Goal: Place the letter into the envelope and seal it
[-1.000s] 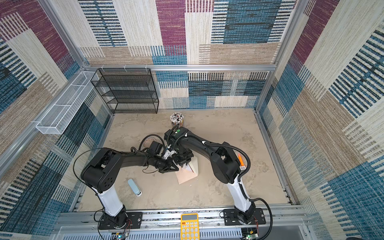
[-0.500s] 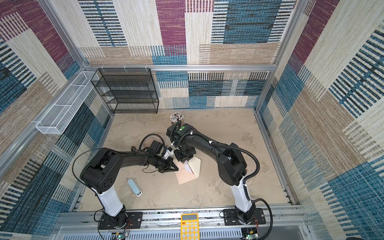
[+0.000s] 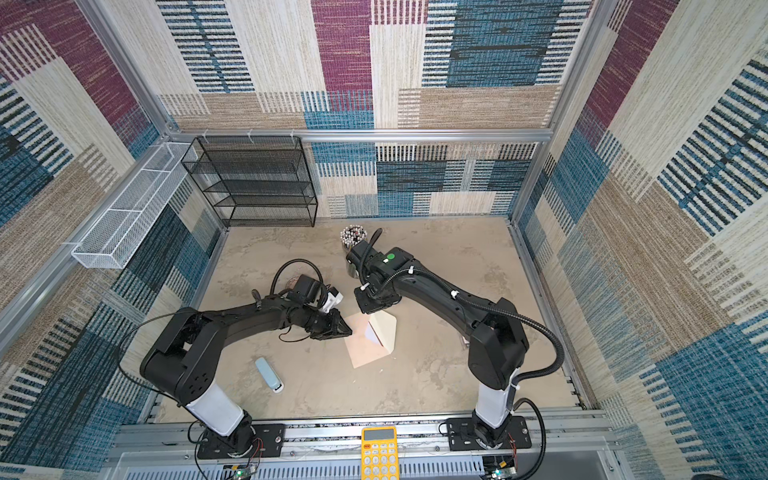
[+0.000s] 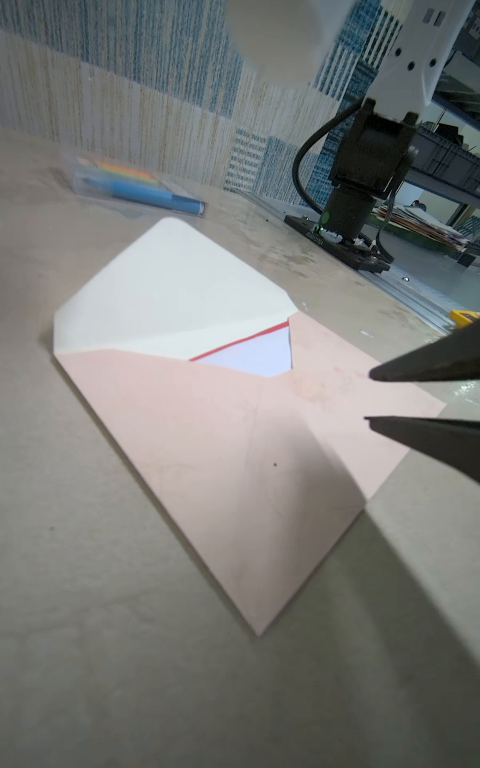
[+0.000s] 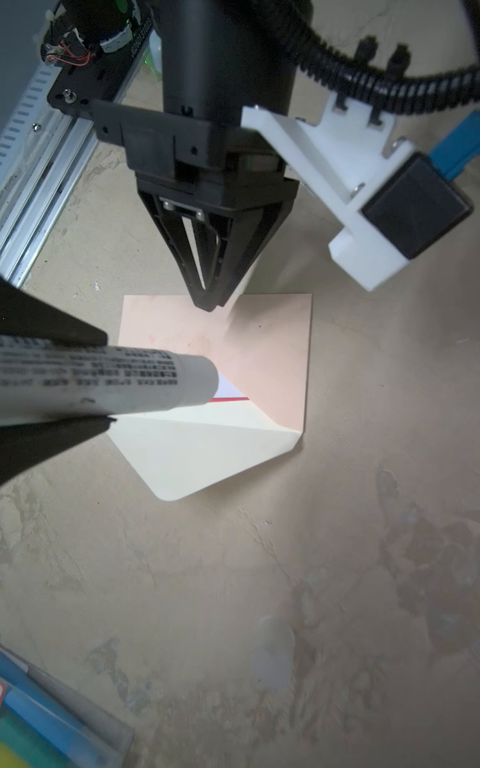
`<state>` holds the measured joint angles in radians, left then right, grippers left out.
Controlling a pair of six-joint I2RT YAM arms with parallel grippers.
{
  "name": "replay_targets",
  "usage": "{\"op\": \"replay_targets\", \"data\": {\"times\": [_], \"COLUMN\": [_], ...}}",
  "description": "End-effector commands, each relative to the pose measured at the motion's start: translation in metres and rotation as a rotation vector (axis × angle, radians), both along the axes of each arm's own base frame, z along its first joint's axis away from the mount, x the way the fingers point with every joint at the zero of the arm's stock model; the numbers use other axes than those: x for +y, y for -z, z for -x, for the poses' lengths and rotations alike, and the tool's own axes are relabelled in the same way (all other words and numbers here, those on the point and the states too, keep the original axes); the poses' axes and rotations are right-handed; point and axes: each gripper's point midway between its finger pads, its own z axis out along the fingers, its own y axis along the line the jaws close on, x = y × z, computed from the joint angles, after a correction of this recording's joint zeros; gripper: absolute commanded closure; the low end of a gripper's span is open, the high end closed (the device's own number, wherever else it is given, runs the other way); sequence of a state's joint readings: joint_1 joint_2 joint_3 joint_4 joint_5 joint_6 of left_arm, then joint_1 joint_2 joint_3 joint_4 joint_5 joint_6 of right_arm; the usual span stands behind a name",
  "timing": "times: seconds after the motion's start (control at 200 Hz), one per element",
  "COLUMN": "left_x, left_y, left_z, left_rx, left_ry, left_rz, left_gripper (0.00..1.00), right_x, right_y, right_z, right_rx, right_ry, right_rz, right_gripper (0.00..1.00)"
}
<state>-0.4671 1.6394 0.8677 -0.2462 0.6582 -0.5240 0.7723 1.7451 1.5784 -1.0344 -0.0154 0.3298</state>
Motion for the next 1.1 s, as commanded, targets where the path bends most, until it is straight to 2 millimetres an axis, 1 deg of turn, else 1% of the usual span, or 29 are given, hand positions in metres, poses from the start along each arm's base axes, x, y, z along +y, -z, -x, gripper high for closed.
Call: {"op": "replay_targets", "data": {"times": [0.0, 0.105, 0.175, 0.225, 0.271, 0.286, 0.311, 0.351, 0.371, 0.411, 0.426, 0.481, 0.576, 0.606, 0.691, 0.812, 0.897, 0.967, 1.092], "left_x": [-0.003, 0.000, 0.005, 0.008, 0.009, 0.013, 0.015, 0.017, 0.019, 0.021, 0.022, 0.026, 0.031, 0.032, 0.035, 0.033, 0.028, 0.023, 0.016], "left_y": [-0.029, -0.058, -0.078, -0.093, -0.111, -0.115, -0.125, -0.142, -0.151, -0.169, -0.176, -0.199, -0.233, -0.240, -0.261, -0.288, -0.308, -0.318, -0.326], "left_z": [-0.003, -0.004, -0.005, -0.006, -0.004, -0.008, -0.008, -0.009, -0.010, -0.011, -0.011, -0.012, -0.014, -0.015, -0.020, -0.028, -0.031, -0.035, -0.041], "left_rx": [-0.082, -0.152, -0.210, -0.259, -0.305, -0.336, -0.369, -0.429, -0.461, -0.524, -0.548, -0.631, -0.739, -0.757, -0.807, -0.853, -0.875, -0.883, -0.869], "left_ry": [0.027, 0.018, -0.005, -0.021, -0.031, -0.054, -0.067, -0.089, -0.102, -0.125, -0.136, -0.174, -0.236, -0.256, -0.307, -0.350, -0.349, -0.345, -0.340], "left_rz": [0.032, 0.043, 0.045, 0.057, 0.081, 0.070, 0.079, 0.103, 0.115, 0.145, 0.157, 0.200, 0.283, 0.307, 0.366, 0.458, 0.522, 0.560, 0.616], "left_gripper": [0.69, 0.64, 0.60, 0.57, 0.54, 0.53, 0.52, 0.49, 0.48, 0.45, 0.44, 0.39, 0.32, 0.31, 0.27, 0.23, 0.22, 0.21, 0.20], "right_x": [0.017, 0.019, 0.018, 0.016, 0.014, 0.013, 0.012, 0.009, 0.009, 0.005, 0.004, 0.002, -0.004, -0.005, -0.004, 0.007, 0.015, 0.019, 0.019], "right_y": [-0.035, -0.060, -0.080, -0.091, -0.101, -0.105, -0.110, -0.114, -0.122, -0.125, -0.131, -0.143, -0.165, -0.173, -0.185, -0.196, -0.203, -0.208, -0.214], "right_z": [-0.023, -0.026, -0.028, -0.027, -0.026, -0.026, -0.026, -0.023, -0.023, -0.020, -0.020, -0.016, -0.010, -0.008, -0.005, -0.006, -0.008, -0.008, -0.008], "right_rx": [-0.182, -0.302, -0.392, -0.450, -0.508, -0.529, -0.562, -0.605, -0.641, -0.682, -0.709, -0.778, -0.892, -0.927, -0.996, -1.026, -1.033, -1.043, -1.073], "right_ry": [0.029, 0.035, 0.045, 0.048, 0.055, 0.058, 0.062, 0.065, 0.068, 0.076, 0.081, 0.086, 0.087, 0.084, 0.069, 0.034, 0.015, 0.001, -0.005], "right_rz": [-0.161, -0.280, -0.360, -0.418, -0.475, -0.493, -0.527, -0.573, -0.610, -0.656, -0.686, -0.772, -0.906, -0.947, -1.035, -1.113, -1.158, -1.188, -1.214], "right_gripper": [1.00, 1.00, 1.00, 1.00, 1.00, 1.00, 1.00, 1.00, 1.00, 1.00, 1.00, 1.00, 1.00, 1.00, 1.00, 1.00, 1.00, 1.00, 1.00]}}
